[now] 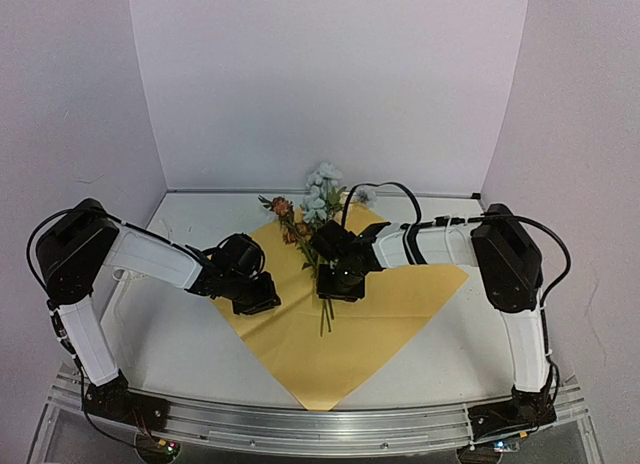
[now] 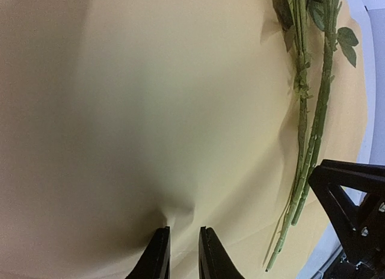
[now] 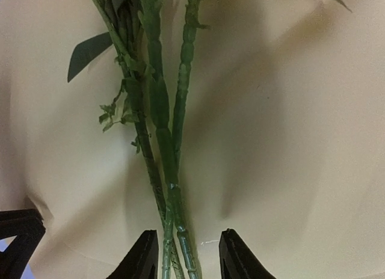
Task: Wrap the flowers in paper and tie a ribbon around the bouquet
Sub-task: Adjust the fake flower on the flattened wrapping paper.
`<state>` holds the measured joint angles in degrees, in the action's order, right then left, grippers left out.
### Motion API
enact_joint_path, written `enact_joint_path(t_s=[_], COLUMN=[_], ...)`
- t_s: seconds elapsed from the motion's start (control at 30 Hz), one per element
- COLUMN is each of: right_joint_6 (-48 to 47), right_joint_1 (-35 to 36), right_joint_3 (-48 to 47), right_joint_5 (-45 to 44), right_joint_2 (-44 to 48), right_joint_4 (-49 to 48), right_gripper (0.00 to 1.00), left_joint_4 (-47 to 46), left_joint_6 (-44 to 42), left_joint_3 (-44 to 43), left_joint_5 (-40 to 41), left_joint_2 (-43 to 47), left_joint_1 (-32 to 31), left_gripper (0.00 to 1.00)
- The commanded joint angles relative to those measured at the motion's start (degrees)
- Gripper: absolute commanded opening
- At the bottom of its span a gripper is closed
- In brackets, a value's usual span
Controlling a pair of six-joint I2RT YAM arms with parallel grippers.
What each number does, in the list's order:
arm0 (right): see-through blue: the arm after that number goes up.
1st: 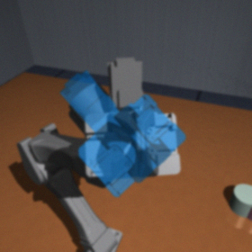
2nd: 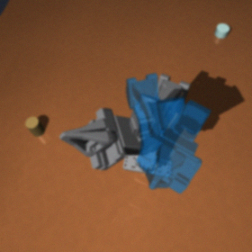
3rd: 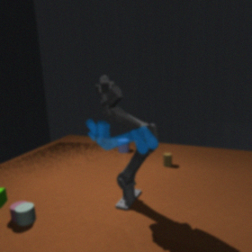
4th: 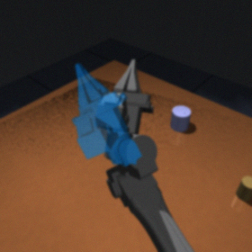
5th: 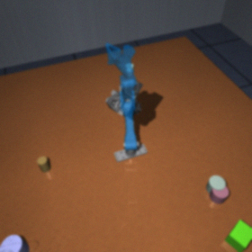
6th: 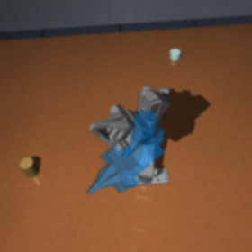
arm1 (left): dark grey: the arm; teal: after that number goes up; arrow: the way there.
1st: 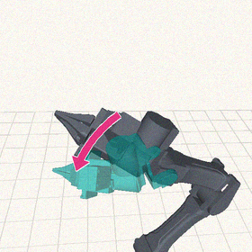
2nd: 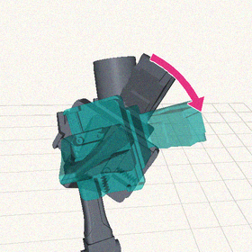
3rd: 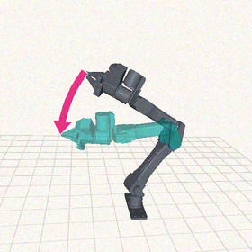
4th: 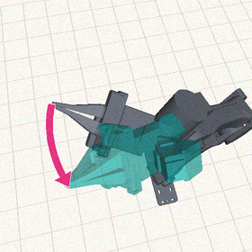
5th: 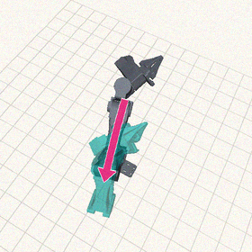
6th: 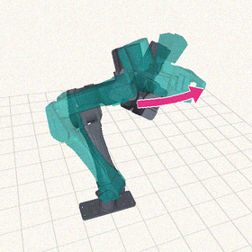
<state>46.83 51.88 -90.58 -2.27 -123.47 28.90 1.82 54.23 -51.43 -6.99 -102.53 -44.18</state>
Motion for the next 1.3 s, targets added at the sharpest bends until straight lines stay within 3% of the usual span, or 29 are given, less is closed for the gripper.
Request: enact_joint_path(t_s=[0.0, 0.27, 0.47, 0.63, 1.1, 1.27], right_joint_6=[-0.16, 0.28, 2.72, 1.99, 0.5, 0.57], right_joint_1=[2.2, 2.69, 2.25, 0.13, -2.56, -2.53], right_joint_3=[-5.21, -11.98, -12.88, -14.17, -20.09, -16.26], right_joint_5=[-4.4, -4.69, -5.04, -7.06, -4.08, -2.47], right_joint_2=[-2.94, -8.61, -9.99, -8.57, -10.15, -7.58], right_joint_4=[5.21, 12.11, 13.4, 13.37, 10.64, 7.91], right_gripper=[0.38, 0.32, 0.09, 0.01, 0.02, 0.21], left_joint_4=[-3.1, -3.14, -3.31, -3.89, -3.67, -3.49], left_joint_6=[0.36, 0.64, 0.8, 1.05, 1.39, 1.5], left_joint_3=[1.19, 2.48, 4.08, 5.75, 6.37, 5.83], left_joint_5=[-1.39, -2.13, -2.57, -3.02, -2.86, -2.94], left_joint_2=[-0.86, -1.35, -0.67, -0.18, -0.2, -0.63], left_joint_1=[0.09, 0.42, 1.1, 1.65, 1.98, 2.0], left_gripper=[0.19, 0.15, 0.14, 0.12, 0.11, 0.11])
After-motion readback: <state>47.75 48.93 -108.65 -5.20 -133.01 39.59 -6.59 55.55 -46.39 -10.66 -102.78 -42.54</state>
